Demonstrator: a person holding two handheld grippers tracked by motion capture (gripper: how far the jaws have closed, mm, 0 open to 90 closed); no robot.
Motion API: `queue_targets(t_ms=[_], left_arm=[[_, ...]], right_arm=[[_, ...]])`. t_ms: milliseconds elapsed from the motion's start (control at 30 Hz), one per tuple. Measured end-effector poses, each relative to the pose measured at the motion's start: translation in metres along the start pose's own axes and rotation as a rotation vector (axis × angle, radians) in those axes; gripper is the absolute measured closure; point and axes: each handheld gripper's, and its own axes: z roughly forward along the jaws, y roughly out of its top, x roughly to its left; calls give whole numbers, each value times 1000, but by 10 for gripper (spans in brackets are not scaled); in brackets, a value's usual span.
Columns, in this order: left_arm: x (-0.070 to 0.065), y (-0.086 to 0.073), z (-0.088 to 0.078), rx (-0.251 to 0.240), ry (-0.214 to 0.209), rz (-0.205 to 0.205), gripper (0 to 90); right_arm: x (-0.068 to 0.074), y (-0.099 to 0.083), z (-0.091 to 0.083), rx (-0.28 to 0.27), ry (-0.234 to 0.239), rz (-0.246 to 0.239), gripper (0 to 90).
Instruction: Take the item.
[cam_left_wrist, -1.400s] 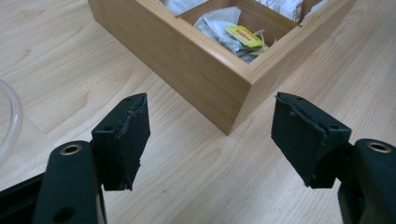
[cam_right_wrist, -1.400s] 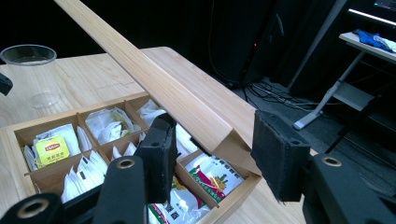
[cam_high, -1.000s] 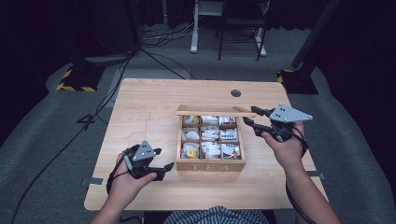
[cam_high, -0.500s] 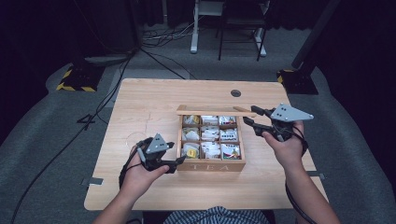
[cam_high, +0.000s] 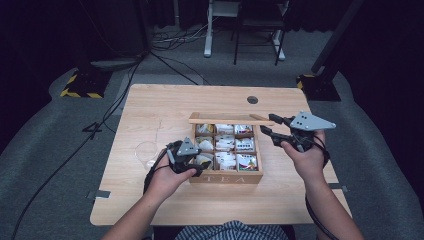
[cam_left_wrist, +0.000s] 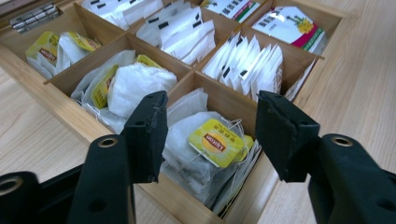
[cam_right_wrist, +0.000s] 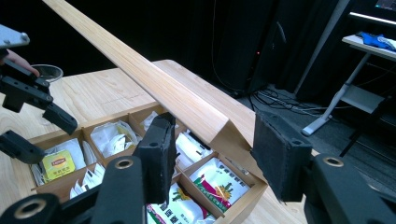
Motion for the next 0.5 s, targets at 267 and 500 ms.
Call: queue_targets(t_ms=[267,500], left_arm=[[2,-5,6,41,-8,15,475],[5,-7,11,45,-14,15,471]], right_arm=[[1,0,0,1,-6,-4,499],[3,0,3,-4,2,-17,485]])
